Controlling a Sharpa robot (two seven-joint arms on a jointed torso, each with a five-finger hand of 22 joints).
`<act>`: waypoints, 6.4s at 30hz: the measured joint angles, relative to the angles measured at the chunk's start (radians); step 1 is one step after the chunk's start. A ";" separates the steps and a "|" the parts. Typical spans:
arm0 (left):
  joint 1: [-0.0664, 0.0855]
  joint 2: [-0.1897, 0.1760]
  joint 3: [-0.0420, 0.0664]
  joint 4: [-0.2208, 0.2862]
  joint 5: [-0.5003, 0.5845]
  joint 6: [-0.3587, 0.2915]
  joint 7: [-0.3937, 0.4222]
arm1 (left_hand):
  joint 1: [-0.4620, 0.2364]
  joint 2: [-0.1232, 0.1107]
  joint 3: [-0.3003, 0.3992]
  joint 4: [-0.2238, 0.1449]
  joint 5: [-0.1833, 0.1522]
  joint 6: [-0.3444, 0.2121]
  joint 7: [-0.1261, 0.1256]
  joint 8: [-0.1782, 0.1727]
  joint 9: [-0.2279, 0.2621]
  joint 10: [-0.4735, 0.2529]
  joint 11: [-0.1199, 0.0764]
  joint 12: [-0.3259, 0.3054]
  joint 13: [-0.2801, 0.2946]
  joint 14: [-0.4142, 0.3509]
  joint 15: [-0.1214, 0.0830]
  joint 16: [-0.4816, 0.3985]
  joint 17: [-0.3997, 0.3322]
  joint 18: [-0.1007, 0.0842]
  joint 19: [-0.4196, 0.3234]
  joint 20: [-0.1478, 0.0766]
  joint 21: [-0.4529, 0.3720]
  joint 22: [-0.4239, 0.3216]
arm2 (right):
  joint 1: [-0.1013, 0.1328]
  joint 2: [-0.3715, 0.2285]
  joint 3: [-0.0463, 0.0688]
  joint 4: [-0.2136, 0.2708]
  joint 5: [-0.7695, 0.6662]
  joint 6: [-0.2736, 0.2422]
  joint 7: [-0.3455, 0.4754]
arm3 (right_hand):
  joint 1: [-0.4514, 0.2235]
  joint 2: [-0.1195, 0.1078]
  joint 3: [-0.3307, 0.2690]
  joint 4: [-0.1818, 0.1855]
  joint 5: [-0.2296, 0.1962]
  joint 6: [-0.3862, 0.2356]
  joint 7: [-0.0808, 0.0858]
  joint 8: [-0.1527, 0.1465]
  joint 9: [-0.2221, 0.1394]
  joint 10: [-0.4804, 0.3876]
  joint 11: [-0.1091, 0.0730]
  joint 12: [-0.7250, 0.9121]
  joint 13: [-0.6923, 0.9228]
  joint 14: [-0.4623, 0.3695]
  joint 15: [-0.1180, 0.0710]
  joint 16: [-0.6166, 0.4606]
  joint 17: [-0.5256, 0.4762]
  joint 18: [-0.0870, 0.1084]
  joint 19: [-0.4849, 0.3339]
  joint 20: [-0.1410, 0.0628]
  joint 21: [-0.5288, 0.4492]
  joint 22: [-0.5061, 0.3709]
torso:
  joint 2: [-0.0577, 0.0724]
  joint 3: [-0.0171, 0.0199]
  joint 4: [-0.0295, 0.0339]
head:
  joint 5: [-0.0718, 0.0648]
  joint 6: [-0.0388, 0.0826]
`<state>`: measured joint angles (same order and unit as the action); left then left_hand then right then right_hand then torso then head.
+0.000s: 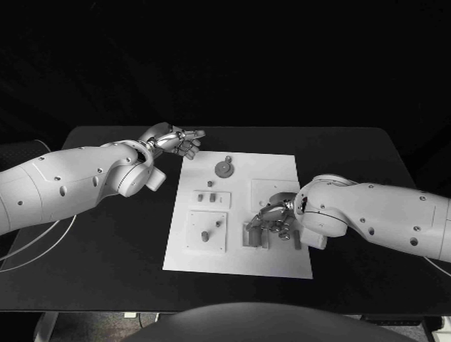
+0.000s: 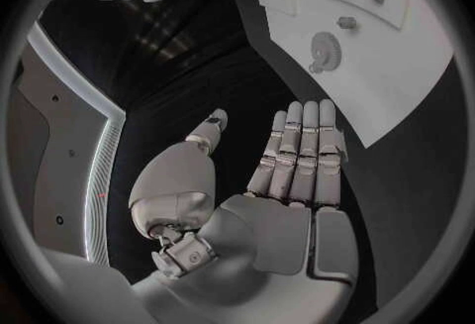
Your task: Assemble the parts on the task board
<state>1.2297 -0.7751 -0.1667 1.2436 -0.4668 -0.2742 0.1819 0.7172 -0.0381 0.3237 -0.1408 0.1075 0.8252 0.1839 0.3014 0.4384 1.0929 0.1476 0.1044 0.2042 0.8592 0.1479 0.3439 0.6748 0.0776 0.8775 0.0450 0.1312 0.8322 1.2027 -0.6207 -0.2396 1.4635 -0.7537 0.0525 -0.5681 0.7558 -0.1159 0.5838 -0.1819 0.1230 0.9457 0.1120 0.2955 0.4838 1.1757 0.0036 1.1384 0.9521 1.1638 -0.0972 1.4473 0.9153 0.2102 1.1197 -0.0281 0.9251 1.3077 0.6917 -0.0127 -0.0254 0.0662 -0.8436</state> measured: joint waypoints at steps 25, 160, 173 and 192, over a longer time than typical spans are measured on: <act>0.000 0.000 0.000 -0.001 -0.003 0.001 -0.003 | 0.000 0.000 0.000 0.000 0.000 0.000 0.000 0.000 0.000 0.000 0.000 0.000 0.001 0.000 0.000 0.000 0.001 -0.008 -0.003 0.003 0.000 0.001 | -0.001 0.000 0.000 -0.001 0.001 0.002 0.001 | -0.025 -0.017 0.001 0.037 -0.007 0.003 0.001 0.004 0.004 -0.004 -0.004 0.000 0.000 -0.003 0.000 0.000 0.000 0.001 -0.005 0.005 0.000 0.000 | 0.000 0.0005 -0.0003 | 0.000 0.000; 0.000 -0.004 0.000 -0.010 -0.011 0.006 -0.008 | 0.004 0.004 -0.001 -0.010 0.000 0.000 0.000 0.000 0.000 0.000 0.000 0.000 0.004 0.000 0.000 0.000 0.005 -0.008 -0.003 0.003 0.000 0.004 | -0.062 -0.060 -0.002 0.139 -0.807 -0.102 0.214 | 0.155 -0.050 -0.032 -0.087 -0.073 0.234 -0.105 0.133 0.144 0.133 -0.104 0.016 0.002 0.130 -0.026 0.032 0.048 0.037 0.087 -0.026 0.023 -0.006 | 0.000 0.0004 0.0001 | 0.012 -0.006; 0.000 -0.003 0.000 -0.016 -0.011 0.007 -0.008 | 0.004 0.004 0.002 -0.013 0.000 0.000 0.000 0.000 0.000 0.000 0.000 0.000 0.005 0.000 0.000 0.000 0.005 0.002 -0.003 0.003 0.000 0.005 | -0.049 -0.144 0.000 0.162 -0.669 -0.168 0.272 | 0.143 -0.088 -0.007 -0.051 -0.073 0.203 -0.089 0.103 0.150 0.132 -0.092 -0.004 0.004 0.122 -0.030 0.028 0.022 0.037 0.087 -0.025 0.023 -0.009 | 0.000 0.0011 -0.0007 | 0.008 0.003; 0.000 -0.004 0.000 -0.013 -0.011 0.007 -0.009 | 0.004 0.004 -0.001 -0.016 0.000 0.000 0.000 0.000 0.000 0.000 0.000 0.000 0.009 0.000 0.000 0.000 0.009 0.000 -0.003 0.003 0.000 0.008 | -0.007 -0.301 0.007 0.121 -0.353 -0.083 0.237 | 0.066 -0.027 -0.023 0.023 -0.073 0.104 -0.050 0.046 0.159 0.114 -0.046 -0.004 0.021 0.069 -0.030 0.018 -0.015 0.037 0.054 -0.015 0.016 -0.001 | 0.000 0.0015 -0.0010 | -0.012 0.020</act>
<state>1.2298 -0.7789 -0.1667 1.2303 -0.4783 -0.2668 0.1728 0.7212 -0.0342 0.3226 -0.1563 0.1075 0.8252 0.1839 0.3013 0.4384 1.0931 0.1478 0.1044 0.2131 0.8593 0.1479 0.3440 0.6841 0.0776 0.8740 0.0485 0.1312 0.8400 1.1960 -0.9220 -0.2329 1.5848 -1.1063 -0.0307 -0.3313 0.8221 -0.1427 0.5604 -0.1585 0.0503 1.0497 0.0617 0.3417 0.6428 1.2899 -0.0423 1.1346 0.9730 1.2327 -0.1268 1.4656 0.9006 0.2476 1.1734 -0.0426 0.9408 1.3066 0.6916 -0.0111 -0.0264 0.0544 -0.8237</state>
